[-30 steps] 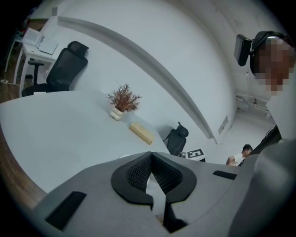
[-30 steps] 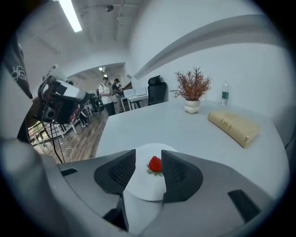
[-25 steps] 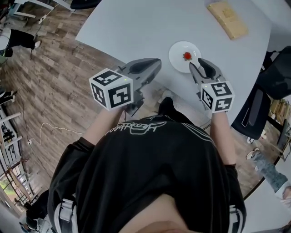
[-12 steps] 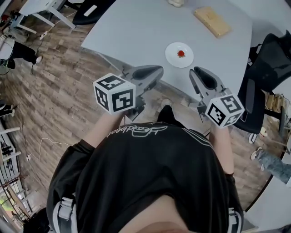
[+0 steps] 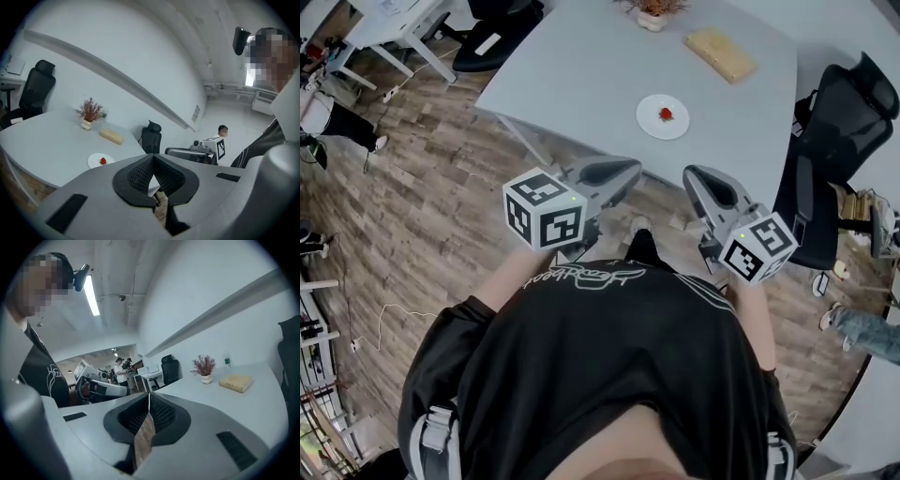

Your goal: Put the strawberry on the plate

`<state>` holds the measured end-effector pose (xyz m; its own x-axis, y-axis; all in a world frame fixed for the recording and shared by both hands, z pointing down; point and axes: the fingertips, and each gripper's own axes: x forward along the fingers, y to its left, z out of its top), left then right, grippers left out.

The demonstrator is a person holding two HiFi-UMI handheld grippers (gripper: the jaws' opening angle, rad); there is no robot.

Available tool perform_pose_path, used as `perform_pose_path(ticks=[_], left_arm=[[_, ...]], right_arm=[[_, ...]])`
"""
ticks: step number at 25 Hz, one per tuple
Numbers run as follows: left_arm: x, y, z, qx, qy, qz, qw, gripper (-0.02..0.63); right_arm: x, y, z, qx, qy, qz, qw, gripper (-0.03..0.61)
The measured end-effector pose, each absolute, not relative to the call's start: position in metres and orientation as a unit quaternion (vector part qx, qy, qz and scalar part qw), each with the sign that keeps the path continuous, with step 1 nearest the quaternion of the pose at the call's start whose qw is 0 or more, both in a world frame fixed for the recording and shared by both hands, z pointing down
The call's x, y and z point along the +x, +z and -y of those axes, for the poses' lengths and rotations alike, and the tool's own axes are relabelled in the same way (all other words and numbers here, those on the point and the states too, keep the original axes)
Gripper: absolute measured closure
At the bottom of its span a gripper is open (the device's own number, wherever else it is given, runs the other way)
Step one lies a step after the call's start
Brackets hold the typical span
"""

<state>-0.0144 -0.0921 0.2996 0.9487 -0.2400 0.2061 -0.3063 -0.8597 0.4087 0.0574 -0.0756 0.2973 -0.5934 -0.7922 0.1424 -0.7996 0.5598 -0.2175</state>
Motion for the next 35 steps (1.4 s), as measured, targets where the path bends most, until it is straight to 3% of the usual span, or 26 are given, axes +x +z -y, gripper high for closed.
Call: perform_pose_path(ticks=[35], left_arm=[[-0.008,0.318,0.057,0.959,0.08,0.109,0.249,0.606]], right_arm=[[0.049,0.322,0.039,0.469,0.131,0.872,0.049,0.569]])
